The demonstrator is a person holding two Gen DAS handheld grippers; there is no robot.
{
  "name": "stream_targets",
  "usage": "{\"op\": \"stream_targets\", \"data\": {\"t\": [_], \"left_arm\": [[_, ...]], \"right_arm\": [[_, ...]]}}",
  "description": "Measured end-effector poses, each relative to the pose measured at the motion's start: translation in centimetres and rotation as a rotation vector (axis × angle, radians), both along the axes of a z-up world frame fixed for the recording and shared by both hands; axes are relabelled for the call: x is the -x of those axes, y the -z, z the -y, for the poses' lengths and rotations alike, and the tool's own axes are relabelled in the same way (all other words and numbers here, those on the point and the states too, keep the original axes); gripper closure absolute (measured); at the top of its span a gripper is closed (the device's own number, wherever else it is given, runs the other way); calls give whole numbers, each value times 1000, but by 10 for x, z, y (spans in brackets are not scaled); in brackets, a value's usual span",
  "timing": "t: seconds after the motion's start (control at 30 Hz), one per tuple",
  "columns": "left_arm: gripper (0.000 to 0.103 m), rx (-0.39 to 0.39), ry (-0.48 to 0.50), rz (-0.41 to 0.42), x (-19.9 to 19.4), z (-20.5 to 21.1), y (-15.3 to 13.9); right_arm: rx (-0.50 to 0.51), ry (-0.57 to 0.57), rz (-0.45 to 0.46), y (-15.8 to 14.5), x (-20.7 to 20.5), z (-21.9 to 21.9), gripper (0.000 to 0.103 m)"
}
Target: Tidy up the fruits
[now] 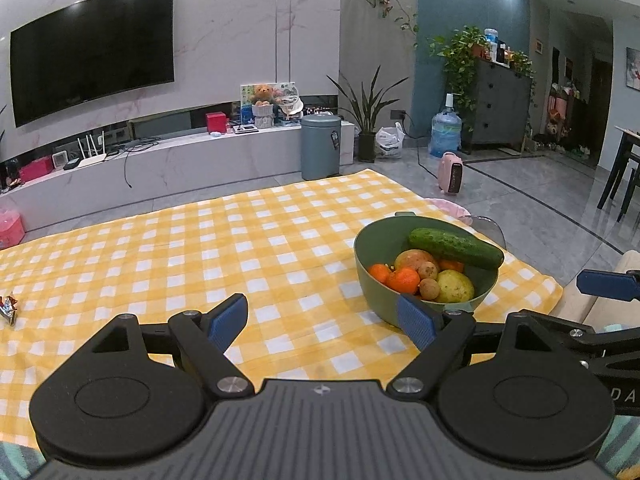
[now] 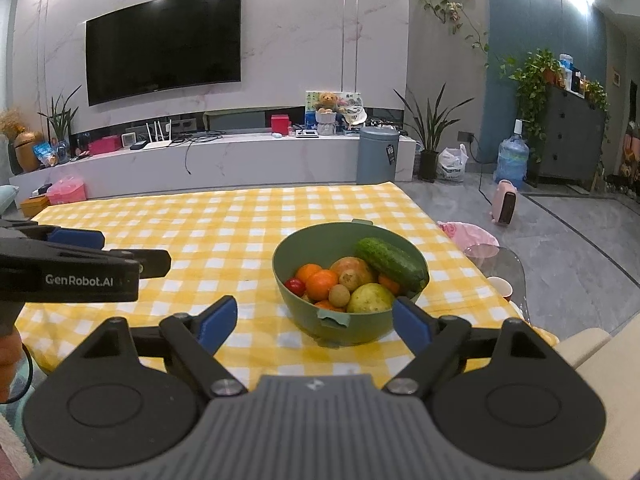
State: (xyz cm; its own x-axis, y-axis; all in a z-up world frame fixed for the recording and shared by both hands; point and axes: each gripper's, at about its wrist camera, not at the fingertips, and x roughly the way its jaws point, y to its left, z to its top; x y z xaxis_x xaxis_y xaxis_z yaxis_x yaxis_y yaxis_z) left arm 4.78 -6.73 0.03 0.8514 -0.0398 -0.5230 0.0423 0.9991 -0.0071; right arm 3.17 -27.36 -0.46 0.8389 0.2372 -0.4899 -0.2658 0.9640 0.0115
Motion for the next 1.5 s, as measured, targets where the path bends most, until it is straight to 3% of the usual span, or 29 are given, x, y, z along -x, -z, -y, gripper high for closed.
{"op": "stream_targets", "data": {"t": [1.5], "left_arm": [[5, -19, 21, -17, 2, -3, -1]], "right_arm": [[-4, 7, -12, 2, -1, -2, 18]]}}
